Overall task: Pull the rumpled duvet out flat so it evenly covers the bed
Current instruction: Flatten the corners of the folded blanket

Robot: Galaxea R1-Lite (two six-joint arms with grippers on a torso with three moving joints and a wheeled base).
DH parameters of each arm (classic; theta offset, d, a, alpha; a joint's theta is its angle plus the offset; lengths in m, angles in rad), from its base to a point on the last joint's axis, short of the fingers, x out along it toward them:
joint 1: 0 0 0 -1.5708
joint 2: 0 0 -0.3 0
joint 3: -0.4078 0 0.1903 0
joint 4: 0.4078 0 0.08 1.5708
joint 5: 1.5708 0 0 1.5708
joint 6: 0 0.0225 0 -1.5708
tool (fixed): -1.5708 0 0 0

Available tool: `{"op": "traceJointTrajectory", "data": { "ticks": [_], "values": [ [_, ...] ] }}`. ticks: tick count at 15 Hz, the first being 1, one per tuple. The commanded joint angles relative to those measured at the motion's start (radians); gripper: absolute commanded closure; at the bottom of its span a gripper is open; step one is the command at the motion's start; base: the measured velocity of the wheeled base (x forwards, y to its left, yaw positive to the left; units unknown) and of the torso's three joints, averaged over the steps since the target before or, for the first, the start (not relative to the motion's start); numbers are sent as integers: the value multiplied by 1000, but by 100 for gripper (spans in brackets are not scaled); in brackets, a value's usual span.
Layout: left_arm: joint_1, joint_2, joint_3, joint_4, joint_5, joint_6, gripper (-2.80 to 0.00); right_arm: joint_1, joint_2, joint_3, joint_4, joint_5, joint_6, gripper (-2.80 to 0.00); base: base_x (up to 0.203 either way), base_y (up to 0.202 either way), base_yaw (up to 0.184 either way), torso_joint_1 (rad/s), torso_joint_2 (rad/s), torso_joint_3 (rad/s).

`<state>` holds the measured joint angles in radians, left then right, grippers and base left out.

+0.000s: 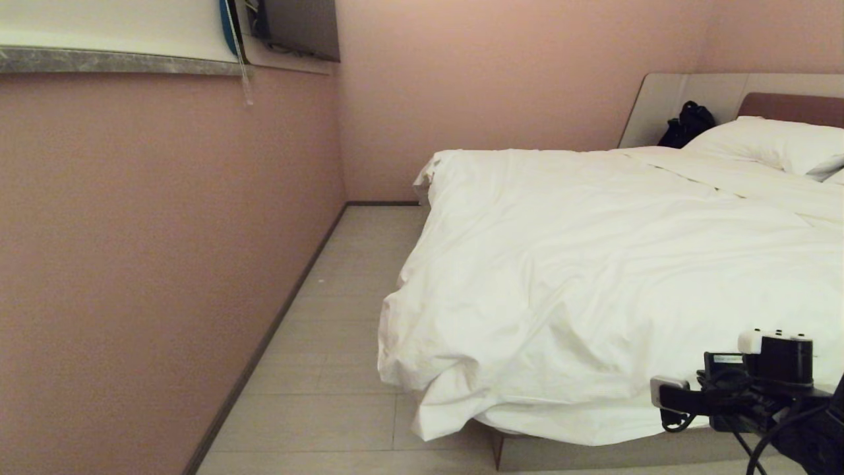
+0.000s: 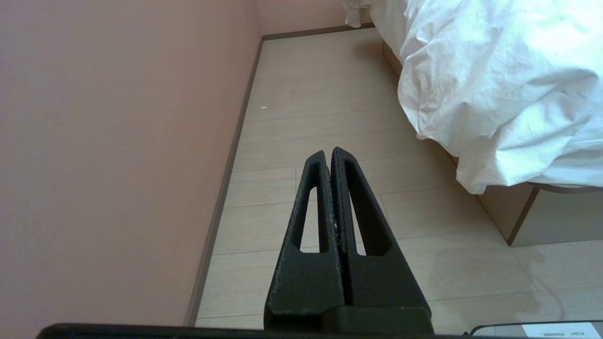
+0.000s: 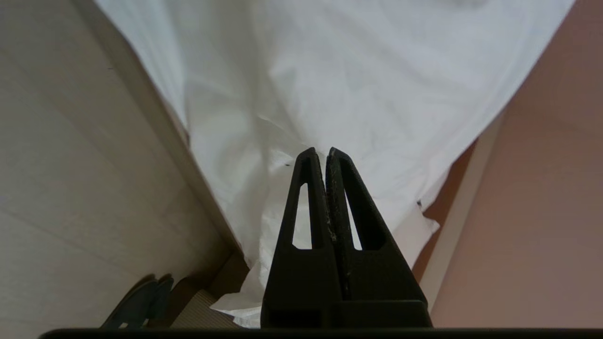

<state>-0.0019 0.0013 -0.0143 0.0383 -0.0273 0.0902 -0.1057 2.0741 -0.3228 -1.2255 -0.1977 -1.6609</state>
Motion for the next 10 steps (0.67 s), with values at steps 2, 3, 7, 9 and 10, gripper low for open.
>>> {"op": "traceJointTrajectory", "data": {
  "ticks": [2,3,7,9,10],
  "values": [
    [0,0,-1,0,0,0,0,-26,57,2,-232,41,-5,0,0,0,0,0,0,0],
    [0,0,0,0,0,0,0,-32,59,3,-231,57,-3,-280,0,0,0,0,0,0],
    [0,0,0,0,0,0,0,-51,83,17,-225,87,27,-280,0,0,0,0,0,0],
    [0,0,-1,0,0,0,0,-51,83,39,-221,115,38,-280,0,0,0,0,0,0],
    [0,0,0,0,0,0,0,-51,85,49,-220,132,38,-280,0,0,0,0,0,0]
  ]
}}
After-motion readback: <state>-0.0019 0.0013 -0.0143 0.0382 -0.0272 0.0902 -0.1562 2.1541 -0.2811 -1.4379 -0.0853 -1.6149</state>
